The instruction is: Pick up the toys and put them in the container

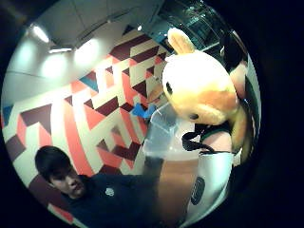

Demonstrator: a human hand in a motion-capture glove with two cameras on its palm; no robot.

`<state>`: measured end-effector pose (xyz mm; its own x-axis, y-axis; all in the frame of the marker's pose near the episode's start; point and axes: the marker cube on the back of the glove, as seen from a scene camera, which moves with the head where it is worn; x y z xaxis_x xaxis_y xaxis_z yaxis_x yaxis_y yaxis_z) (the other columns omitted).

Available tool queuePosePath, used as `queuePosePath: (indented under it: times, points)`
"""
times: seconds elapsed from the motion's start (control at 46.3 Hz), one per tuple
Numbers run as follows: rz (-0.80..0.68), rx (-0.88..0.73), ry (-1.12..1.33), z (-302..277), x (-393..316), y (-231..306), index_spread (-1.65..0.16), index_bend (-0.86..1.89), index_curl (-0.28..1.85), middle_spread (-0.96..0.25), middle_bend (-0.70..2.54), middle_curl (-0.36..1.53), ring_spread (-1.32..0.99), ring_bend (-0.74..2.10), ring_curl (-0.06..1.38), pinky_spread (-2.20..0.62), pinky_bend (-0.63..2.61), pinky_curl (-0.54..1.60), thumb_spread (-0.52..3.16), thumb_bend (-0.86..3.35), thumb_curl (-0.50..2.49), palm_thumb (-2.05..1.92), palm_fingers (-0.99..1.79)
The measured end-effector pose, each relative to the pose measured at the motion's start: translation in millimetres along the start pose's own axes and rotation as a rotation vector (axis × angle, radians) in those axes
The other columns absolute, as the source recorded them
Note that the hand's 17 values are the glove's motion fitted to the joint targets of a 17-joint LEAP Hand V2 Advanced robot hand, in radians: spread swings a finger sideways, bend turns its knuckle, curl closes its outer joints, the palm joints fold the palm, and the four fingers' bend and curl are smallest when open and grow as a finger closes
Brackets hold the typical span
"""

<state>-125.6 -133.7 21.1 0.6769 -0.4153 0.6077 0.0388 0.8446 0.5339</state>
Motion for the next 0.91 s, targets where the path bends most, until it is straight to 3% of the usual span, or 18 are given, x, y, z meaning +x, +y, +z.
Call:
queuePosePath:
  times: [0.086, 0.173, 0.195, 0.238, 0.259, 0.476, 0.627, 0.735, 0.908]
  points:
    - [0.046, -0.06, 0.056, 44.9, 5.5, -9.5, -0.14, 1.0, 0.68, -0.3, 0.74, 0.5, -0.32, 0.44, 0.15, -0.1, 0.46, 0.34, 1.08, 0.18, 0.61, 0.66, 0.29]
    - [0.101, -0.265, 0.092, 80.7, 15.6, -4.1, -0.14, 0.89, 0.66, -0.28, 0.73, 0.51, -0.31, 0.47, 0.17, -0.1, 0.5, 0.35, 1.12, 0.18, 0.61, 0.67, 0.24]
    - [0.107, -0.313, 0.103, 85.9, 16.7, -1.5, -0.14, 0.83, 0.64, -0.27, 0.77, 0.53, -0.29, 0.43, 0.16, -0.09, 0.51, 0.36, 1.14, 0.18, 0.6, 0.67, 0.17]
    - [0.109, -0.369, 0.126, 89.3, 17.5, 2.3, -0.14, 0.74, 0.63, -0.2, 0.52, 0.46, -0.24, 0.43, 0.18, -0.07, 0.63, 0.41, 1.19, 0.17, 0.59, 0.65, -0.11]
    - [0.105, -0.378, 0.138, 87.5, 17.1, 3.4, -0.14, 0.72, 0.63, -0.18, 0.49, 0.46, -0.22, 0.43, 0.19, -0.06, 0.65, 0.41, 1.2, 0.17, 0.59, 0.64, -0.13]
    - [0.04, -0.443, 0.187, 6.4, 4.4, 35.5, -0.17, 0.47, 0.51, -0.06, 0.3, 0.4, -0.12, 0.33, 0.17, -0.03, 0.62, 0.39, 1.26, 0.1, 0.54, 0.57, -0.09]
    - [-0.027, -0.765, 0.352, -53.3, 13.5, 117.5, -0.2, 0.37, 0.48, -0.04, 0.29, 0.4, -0.09, 0.29, 0.17, -0.02, 0.59, 0.37, 1.29, 0.05, 0.51, 0.52, -0.07]
    - [0.066, -0.969, 0.397, -83.5, 31.1, 183.1, -0.22, 0.21, 0.44, -0.04, 0.26, 0.4, -0.08, 0.24, 0.17, -0.01, 0.6, 0.37, 1.29, 0.0, 0.47, 0.45, -0.14]
    - [0.133, -1.054, 0.432, -92.3, 65.1, 249.0, -0.21, 0.04, 0.33, -0.02, 0.16, 0.37, -0.05, 0.19, 0.18, 0.0, 0.65, 0.38, 1.24, -0.03, 0.42, 0.37, -0.26]
